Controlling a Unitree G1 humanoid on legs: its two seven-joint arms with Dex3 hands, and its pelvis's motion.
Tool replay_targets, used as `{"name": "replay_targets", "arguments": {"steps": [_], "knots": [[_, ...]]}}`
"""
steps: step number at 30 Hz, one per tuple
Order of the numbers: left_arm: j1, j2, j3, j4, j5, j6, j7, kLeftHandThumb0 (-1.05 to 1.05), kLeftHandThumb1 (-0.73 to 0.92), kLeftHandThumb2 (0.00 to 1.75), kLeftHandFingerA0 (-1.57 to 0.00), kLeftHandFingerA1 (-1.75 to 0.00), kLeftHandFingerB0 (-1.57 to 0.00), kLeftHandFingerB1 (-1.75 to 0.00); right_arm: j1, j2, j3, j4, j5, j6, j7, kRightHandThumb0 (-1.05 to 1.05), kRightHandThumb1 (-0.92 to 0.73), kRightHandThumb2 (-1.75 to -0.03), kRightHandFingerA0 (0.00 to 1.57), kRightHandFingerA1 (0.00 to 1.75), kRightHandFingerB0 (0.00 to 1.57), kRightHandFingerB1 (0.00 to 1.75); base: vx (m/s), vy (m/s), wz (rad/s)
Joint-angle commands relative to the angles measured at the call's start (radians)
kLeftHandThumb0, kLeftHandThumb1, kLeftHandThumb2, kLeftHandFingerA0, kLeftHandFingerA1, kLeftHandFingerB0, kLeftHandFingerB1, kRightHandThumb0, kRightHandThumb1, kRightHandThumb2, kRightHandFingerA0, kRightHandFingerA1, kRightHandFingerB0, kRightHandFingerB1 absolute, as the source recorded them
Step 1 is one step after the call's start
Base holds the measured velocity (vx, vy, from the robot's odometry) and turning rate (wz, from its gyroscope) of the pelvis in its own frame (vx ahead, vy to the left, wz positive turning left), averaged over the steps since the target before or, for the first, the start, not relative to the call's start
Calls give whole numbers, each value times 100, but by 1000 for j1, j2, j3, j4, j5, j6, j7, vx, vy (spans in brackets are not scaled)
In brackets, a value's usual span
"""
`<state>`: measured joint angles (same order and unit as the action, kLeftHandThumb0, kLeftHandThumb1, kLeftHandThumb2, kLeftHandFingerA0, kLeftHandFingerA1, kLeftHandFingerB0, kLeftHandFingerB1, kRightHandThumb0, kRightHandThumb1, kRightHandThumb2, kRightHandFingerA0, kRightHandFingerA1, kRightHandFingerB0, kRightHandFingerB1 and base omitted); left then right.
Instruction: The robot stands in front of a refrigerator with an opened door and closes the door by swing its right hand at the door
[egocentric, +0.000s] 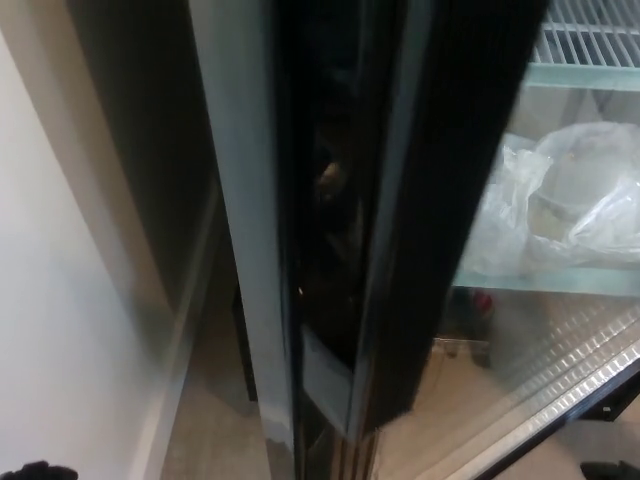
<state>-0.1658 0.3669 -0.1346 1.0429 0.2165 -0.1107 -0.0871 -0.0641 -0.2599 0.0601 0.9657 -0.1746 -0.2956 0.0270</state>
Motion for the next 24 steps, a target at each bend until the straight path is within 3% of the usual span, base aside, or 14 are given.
{"name": "replay_targets", "arguments": {"steps": [1,2,3,6,7,8,12,13,14,15,18,21,22,24], "knots": [[-20,53,-34,63,41,-124,-42,-62,91,68,-37,-36,-31,-32,9,-32,-3,34,-43,-273,-125,-73,-79,-66,42,36,37,34,0,0,0],[-19,53,-36,64,43,-125,-41,-62,91,68,-37,-36,-31,-32,16,-31,-4,29,-47,-286,-141,-73,-79,-66,42,36,37,34,0,0,0],[-15,54,-40,67,45,-128,-38,-60,73,108,-34,-54,-16,-44,36,-26,-6,3,-64,-326,-195,-79,-72,-106,36,50,25,44,0,0,0],[-13,56,-43,70,44,-134,-36,-60,73,108,-34,-54,-16,-44,54,-19,-7,-28,-86,-370,-255,-79,-72,-106,36,50,25,44,0,0,0],[-18,56,-43,76,44,-140,-35,-60,73,108,-33,-54,-16,-44,111,4,-36,-176,-136,-437,-342,-75,-85,-66,21,30,25,30,0,0,0],[-23,55,-41,87,40,-150,-37,-62,74,108,-35,-54,-19,-45,205,45,-88,-430,-217,-544,-455,-36,-50,-108,1,51,0,48,0,0,0],[-23,54,-43,93,40,-150,-34,-60,73,108,-35,-54,-17,-45,287,94,-146,-686,-278,-617,-477,-36,-50,-109,1,51,0,48,0,0,0],[-20,54,-42,95,38,-151,-33,-59,72,108,-35,-55,-16,-44,315,118,-158,-781,-262,-633,-441,-76,-85,-66,9,37,18,30,0,0,0],[-17,55,-41,96,37,-153,-32,-59,72,108,-35,-55,-16,-44,334,134,-166,-849,-250,-646,-415,-76,-85,-66,9,37,18,30,0,0,0],[-13,54,-39,98,35,-154,-32,-60,73,107,-33,-54,-17,-44,372,165,-177,-976,-243,-649,-384,-81,-67,-105,2,45,8,39,0,0,0],[-7,49,-32,102,25,-148,-39,-60,72,106,-34,-54,-16,-44,403,218,-181,-1154,-256,-654,-358,-79,-67,-105,1,32,9,32,0,0,0],[-4,47,-27,103,18,-146,-42,-60,72,106,-34,-54,-16,-44,401,242,-180,-1212,-266,-664,-350,-79,-67,-105,1,32,9,32,0,0,0],[-1,49,-27,103,18,-151,-44,-62,90,67,-36,-37,-30,-32,392,254,-175,-1237,-272,-675,-347,-77,-66,-108,0,26,5,29,0,0,0],[5,51,-31,103,22,-158,-42,-63,91,67,-36,-37,-30,-32,380,269,-172,-1290,-302,-680,-344,-78,-68,-109,1,25,0,25,0,0,0]]}}
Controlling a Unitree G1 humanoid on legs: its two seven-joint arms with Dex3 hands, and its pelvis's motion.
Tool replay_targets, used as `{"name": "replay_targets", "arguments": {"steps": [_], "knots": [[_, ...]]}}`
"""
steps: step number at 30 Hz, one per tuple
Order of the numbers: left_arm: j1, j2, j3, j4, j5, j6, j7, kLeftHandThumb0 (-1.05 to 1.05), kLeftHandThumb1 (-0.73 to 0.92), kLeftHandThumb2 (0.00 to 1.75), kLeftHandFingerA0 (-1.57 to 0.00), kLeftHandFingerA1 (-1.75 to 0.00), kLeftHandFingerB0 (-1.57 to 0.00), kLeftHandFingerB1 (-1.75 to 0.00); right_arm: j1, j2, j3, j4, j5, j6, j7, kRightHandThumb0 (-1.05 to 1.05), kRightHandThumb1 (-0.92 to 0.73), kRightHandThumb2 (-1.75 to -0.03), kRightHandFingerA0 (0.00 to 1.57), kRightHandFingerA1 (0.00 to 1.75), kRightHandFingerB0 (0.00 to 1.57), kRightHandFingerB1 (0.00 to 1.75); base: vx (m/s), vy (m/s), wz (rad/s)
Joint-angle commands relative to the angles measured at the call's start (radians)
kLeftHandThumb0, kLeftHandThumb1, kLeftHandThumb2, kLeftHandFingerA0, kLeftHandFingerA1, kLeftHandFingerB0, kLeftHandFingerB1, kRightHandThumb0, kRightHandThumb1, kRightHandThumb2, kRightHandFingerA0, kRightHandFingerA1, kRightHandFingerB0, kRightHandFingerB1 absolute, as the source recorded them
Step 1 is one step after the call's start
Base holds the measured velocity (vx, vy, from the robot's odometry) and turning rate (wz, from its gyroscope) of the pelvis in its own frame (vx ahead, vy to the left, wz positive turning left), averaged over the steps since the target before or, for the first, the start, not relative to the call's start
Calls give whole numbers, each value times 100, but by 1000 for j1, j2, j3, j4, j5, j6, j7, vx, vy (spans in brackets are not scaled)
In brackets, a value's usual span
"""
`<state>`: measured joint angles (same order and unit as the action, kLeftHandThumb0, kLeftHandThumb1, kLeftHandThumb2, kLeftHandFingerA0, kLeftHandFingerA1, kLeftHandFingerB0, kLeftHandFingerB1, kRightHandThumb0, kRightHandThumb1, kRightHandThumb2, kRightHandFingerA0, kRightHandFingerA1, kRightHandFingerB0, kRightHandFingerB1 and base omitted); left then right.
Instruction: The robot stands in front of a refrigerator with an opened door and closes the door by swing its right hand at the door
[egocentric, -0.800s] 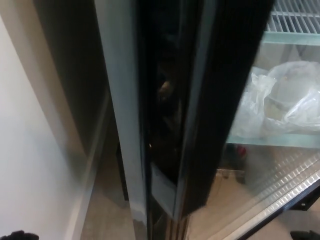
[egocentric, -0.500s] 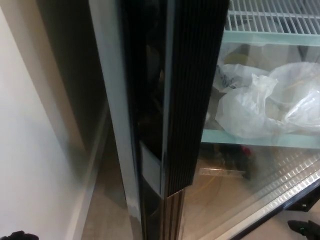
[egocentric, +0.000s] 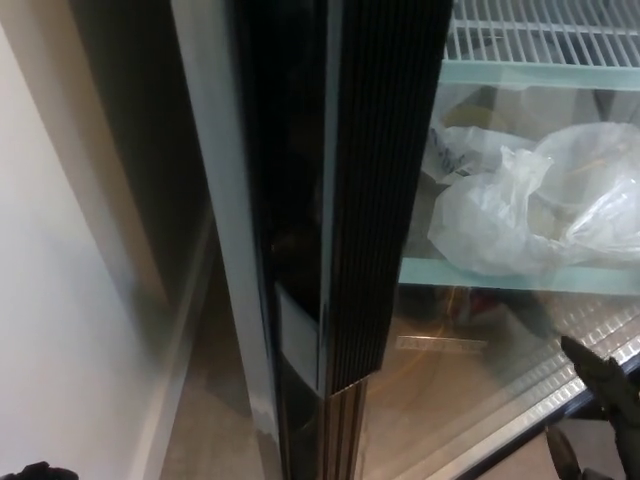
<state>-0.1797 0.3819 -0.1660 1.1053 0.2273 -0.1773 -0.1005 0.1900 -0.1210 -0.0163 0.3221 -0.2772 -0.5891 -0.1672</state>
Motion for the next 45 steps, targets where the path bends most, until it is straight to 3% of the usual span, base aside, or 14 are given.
{"name": "replay_targets", "arguments": {"steps": [1,7,8,11,12,19,20,22,23,24,25,36,38,45], "knots": [[21,37,-3,41,15,-93,-26,-63,91,67,-36,-37,-30,-32,122,135,-99,-681,-230,-380,-149,-78,-68,-109,1,25,0,25,0,0,0],[21,35,-4,45,16,-90,-26,-63,90,67,-37,-37,-31,-32,106,132,-64,-815,-279,-297,-98,-94,-70,-109,0,20,0,20,0,0,0],[22,36,-7,46,20,-94,-23,-62,74,107,-34,-54,-18,-45,97,136,-56,-839,-292,-279,-92,-105,-76,-113,0,18,0,15,0,0,0],[23,37,-11,49,24,-101,-20,-62,74,107,-34,-54,-18,-45,91,144,-45,-868,-310,-253,-87,-105,-76,-113,0,18,0,15,0,0,0],[24,35,-7,52,19,-98,-24,-65,90,67,-37,-37,-31,-32,48,150,-50,-862,-341,-278,-114,-105,-71,-114,0,14,0,22,0,0,0],[27,35,0,52,10,-100,-34,-63,90,67,-37,-37,-31,-32,-61,199,-29,-836,-392,-354,-185,-103,-65,-114,0,22,0,31,0,0,0],[27,36,-3,55,14,-101,-32,-63,90,67,-37,-37,-31,-33,-64,224,-16,-835,-439,-380,-216,-95,-62,-103,0,17,14,44,0,0,0],[28,34,-4,61,15,-99,-33,-63,89,67,-36,-36,-31,-32,-78,253,-3,-841,-528,-415,-260,-94,-63,-87,0,5,0,28,0,0,0],[29,33,-1,61,11,-96,-36,-63,89,67,-36,-36,-31,-32,-87,246,-9,-847,-543,-411,-259,-94,-63,-87,0,5,0,28,0,0,0],[31,32,1,62,9,-97,-38,-63,89,67,-37,-36,-31,-33,-100,238,-4,-851,-557,-404,-248,-98,-62,-105,0,19,8,29,0,0,0],[31,32,-2,62,13,-96,-35,-60,72,107,-35,-55,-18,-45,-90,236,11,-867,-577,-361,-221,-105,-71,-111,0,18,4,32,0,0,0],[36,31,-8,75,19,-106,-26,-62,72,107,-34,-54,-17,-44,-278,129,108,-669,-617,-105,-44,-95,-76,-107,0,4,5,19,0,0,0],[40,32,-10,72,21,-110,-23,-60,72,107,-35,-54,-19,-45,-320,125,118,-627,-641,-72,-50,-83,-70,-108,0,15,8,28,0,0,0],[35,35,-16,71,27,-115,-22,-62,74,107,-33,-53,-18,-44,-511,81,161,-424,-734,43,-97,-84,-70,-102,3,14,3,22,0,0,0]]}}
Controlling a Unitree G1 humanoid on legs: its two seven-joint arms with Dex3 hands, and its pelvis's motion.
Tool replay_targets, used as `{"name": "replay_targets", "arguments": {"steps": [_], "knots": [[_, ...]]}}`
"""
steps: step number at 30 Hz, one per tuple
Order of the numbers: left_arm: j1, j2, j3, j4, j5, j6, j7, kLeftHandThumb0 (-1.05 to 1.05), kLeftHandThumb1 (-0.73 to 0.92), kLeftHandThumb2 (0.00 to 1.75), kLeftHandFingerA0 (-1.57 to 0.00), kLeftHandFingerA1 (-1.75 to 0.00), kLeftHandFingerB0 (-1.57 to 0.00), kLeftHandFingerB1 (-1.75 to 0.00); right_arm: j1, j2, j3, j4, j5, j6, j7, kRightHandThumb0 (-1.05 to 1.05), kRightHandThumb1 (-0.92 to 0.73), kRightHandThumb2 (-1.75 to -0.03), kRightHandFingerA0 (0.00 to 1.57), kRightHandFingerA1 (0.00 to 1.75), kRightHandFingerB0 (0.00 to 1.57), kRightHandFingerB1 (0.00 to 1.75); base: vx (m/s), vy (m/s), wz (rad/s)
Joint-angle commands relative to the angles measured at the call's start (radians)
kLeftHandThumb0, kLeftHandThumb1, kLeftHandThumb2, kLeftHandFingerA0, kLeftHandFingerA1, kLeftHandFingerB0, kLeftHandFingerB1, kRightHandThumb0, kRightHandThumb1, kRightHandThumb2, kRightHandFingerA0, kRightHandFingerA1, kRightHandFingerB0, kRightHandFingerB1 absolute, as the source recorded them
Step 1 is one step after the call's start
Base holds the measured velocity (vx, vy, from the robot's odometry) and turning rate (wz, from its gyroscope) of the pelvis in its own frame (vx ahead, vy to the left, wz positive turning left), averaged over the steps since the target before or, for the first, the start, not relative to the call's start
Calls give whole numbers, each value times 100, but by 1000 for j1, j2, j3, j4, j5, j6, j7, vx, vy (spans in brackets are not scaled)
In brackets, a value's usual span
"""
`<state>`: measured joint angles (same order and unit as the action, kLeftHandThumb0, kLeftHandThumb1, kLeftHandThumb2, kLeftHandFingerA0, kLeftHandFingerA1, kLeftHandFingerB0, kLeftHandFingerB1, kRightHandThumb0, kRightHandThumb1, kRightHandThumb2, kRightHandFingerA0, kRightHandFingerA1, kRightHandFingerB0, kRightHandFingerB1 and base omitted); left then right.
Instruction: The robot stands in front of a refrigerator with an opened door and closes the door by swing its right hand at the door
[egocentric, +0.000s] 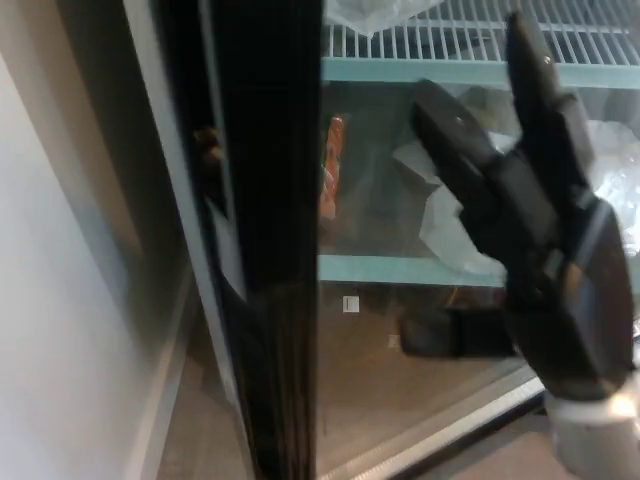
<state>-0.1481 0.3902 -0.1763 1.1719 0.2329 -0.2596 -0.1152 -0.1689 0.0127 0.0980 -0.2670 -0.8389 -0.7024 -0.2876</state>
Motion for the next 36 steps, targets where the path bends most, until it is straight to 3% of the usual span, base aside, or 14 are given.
{"name": "replay_targets", "arguments": {"steps": [1,7,8,9,17,20,21,22,27,28,31,32,35,36], "knots": [[0,27,-6,6,22,-34,-7,-61,73,107,-35,-54,-18,-44,-203,-58,59,229,-192,188,8,-82,-70,-109,0,15,9,24,0,0,0],[-11,25,1,10,13,-30,-15,-60,72,107,-35,-55,-18,-45,-305,-76,103,360,-217,262,-31,-84,-72,-110,0,14,7,22,0,0,0],[-14,26,-3,14,18,-32,-12,-61,73,108,-36,-55,-19,-45,-342,-76,120,421,-216,283,-32,-80,-90,-67,0,14,2,23,0,0,0],[-16,27,-4,15,20,-33,-10,-62,73,107,-36,-55,-20,-45,-373,-76,135,467,-217,301,-38,-80,-73,-109,0,15,1,19,0,0,0],[-7,17,7,17,5,-35,-18,-60,71,106,-36,-55,-18,-45,-672,-66,224,906,-272,484,-97,-80,-82,-115,0,15,0,16,0,0,0],[-2,19,-2,12,15,-39,-12,-59,72,107,-36,-55,-19,-45,-842,-64,222,1131,-223,542,-41,-79,-74,-93,0,8,0,12,0,0,0],[-3,18,-1,11,14,-39,-12,-59,71,107,-36,-55,-19,-45,-870,-66,221,1163,-215,551,-26,-82,-83,-115,0,14,0,13,0,0,0],[-4,17,1,10,11,-40,-12,-59,72,107,-36,-55,-20,-45,-903,-70,221,1202,-204,557,-18,-82,-82,-115,0,15,0,14,0,0,0],[-8,20,-5,6,18,-33,-12,-61,73,107,-36,-55,-19,-45,-958,-78,225,1272,-177,555,-19,-82,-83,-118,0,15,0,14,0,0,0],[-13,24,-3,6,16,-32,-19,-63,74,107,-34,-54,-19,-45,-930,-94,219,1214,-170,521,-47,-80,-76,-96,0,7,0,13,0,0,0],[-24,34,-2,7,15,-27,-32,-63,73,107,-34,-54,-18,-44,-862,-129,217,1076,-147,452,-95,-79,-75,-95,0,5,0,12,0,0,0],[-24,34,-1,7,15,-28,-32,-62,72,107,-34,-54,-18,-44,-846,-135,218,1044,-139,445,-95,-77,-92,-72,0,8,0,15,0,0,0],[-23,33,-1,8,14,-29,-32,-62,72,107,-34,-54,-18,-44,-823,-145,224,997,-125,441,-92,-77,-92,-72,0,8,0,15,0,0,0],[-22,34,3,10,10,-24,-38,-61,70,106,-35,-55,-17,-44,-688,-181,213,787,-108,402,-94,-76,-92,-69,0,11,0,15,0,0,0]]}}
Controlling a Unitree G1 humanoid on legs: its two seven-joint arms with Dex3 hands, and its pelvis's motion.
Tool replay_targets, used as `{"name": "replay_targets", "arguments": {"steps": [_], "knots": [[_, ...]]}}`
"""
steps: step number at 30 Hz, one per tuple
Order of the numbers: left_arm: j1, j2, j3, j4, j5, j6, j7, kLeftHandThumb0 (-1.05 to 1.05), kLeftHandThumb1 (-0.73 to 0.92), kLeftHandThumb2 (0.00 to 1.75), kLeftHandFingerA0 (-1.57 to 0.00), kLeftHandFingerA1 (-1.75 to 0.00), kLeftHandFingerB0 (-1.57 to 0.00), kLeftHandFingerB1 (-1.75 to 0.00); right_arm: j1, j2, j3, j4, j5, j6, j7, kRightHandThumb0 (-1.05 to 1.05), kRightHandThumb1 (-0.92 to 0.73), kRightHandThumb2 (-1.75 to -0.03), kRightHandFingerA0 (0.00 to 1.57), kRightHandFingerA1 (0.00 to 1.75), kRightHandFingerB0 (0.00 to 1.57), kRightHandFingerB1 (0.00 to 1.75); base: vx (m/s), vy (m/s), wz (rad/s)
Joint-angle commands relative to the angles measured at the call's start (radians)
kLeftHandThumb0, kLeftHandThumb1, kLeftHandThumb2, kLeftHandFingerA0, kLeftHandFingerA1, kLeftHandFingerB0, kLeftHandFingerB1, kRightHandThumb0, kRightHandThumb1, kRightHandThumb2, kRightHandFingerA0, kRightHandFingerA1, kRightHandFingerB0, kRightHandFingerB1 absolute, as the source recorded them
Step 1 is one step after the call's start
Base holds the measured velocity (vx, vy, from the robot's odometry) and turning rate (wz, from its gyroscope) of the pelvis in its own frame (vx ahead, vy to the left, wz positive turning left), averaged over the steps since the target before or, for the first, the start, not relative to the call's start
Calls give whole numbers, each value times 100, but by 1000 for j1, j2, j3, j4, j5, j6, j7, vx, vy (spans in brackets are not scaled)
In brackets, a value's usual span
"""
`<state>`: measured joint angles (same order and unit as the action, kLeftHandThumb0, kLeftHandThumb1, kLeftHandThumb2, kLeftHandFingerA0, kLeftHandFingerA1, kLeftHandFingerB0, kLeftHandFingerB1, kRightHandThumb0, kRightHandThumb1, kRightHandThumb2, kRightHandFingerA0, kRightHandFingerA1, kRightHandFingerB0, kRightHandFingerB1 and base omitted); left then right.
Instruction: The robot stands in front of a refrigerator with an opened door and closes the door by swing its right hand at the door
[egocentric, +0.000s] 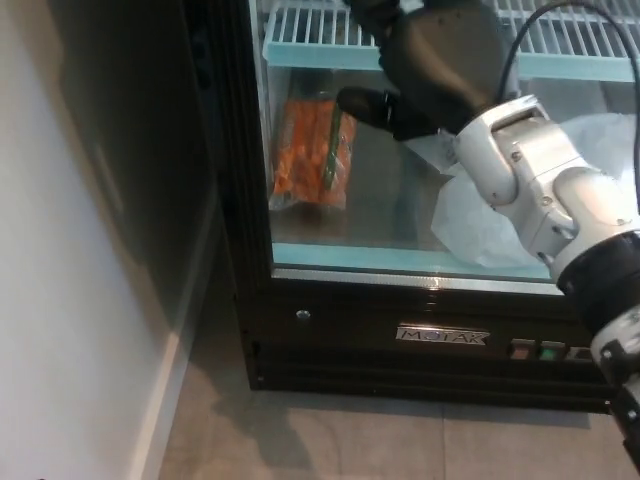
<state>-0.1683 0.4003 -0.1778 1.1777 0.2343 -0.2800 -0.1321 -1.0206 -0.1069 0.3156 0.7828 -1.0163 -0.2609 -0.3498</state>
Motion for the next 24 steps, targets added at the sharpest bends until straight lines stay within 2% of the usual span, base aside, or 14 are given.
{"name": "replay_targets", "arguments": {"steps": [1,3,7,8,9,12,13,15,16,17,18,22,23,24], "knots": [[-2,25,7,6,6,-3,-22,-63,71,106,-34,-54,-17,-44,257,-87,-13,-397,81,-65,-36,-77,-80,-115,0,18,0,18,0,0,0],[-1,24,8,9,5,-7,-22,-62,72,106,-34,-54,-18,-44,347,-111,-24,-508,91,-78,-29,-78,-81,-116,0,17,0,17,0,0,0],[-1,24,8,10,4,-8,-23,-62,72,106,-34,-54,-18,-44,377,-114,-29,-552,93,-69,-11,-78,-81,-116,0,17,0,17,0,0,0],[1,27,0,14,14,-12,-14,-60,71,107,-36,-55,-18,-45,510,-149,-46,-654,112,-106,-22,-77,-80,-113,0,17,0,19,0,0,0],[3,29,0,16,15,-14,-12,-61,72,106,-35,-54,-19,-45,614,-174,-60,-714,126,-133,-40,-75,-76,-86,0,17,4,20,0,0,0],[5,30,6,17,9,-15,-15,-61,72,106,-35,-54,-19,-45,691,-188,-71,-751,134,-146,-55,-75,-76,-86,0,17,4,20,0,0,0],[7,28,5,16,10,-16,-13,-59,70,106,-36,-55,-18,-45,737,-197,-80,-750,145,-155,-64,-77,-78,-112,0,21,5,21,0,0,0],[9,26,4,15,11,-18,-10,-59,70,106,-36,-55,-18,-45,806,-209,-93,-749,162,-169,-79,-77,-78,-112,0,21,5,21,0,0,0],[8,26,4,15,10,-18,-11,-67,84,70,-39,-39,-29,-33,832,-212,-99,-734,171,-173,-85,-77,-78,-112,0,20,4,21,0,0,0],[7,25,4,16,10,-17,-12,-67,84,70,-39,-39,-29,-33,863,-216,-107,-714,182,-179,-95,-77,-78,-112,0,20,4,21,0,0,0],[8,24,6,16,7,-18,-13,-58,70,106,-36,-56,-17,-45,907,-220,-117,-662,189,-184,-124,-75,-77,-111,0,21,4,22,0,0,0],[7,24,8,15,6,-16,-12,-59,70,106,-35,-55,-18,-45,938,-223,-128,-627,187,-189,-148,-75,-77,-111,0,21,5,22,0,0,0],[9,23,12,19,3,-16,-11,-61,71,105,-34,-53,-18,-44,951,-219,-132,-538,194,-193,-176,-73,-76,-90,1,16,2,21,0,0,0],[13,21,15,23,0,-17,-7,-61,72,105,-34,-54,-19,-44,966,-212,-140,-401,215,-202,-211,-75,-76,-110,0,22,9,24,0,0,0]]}}
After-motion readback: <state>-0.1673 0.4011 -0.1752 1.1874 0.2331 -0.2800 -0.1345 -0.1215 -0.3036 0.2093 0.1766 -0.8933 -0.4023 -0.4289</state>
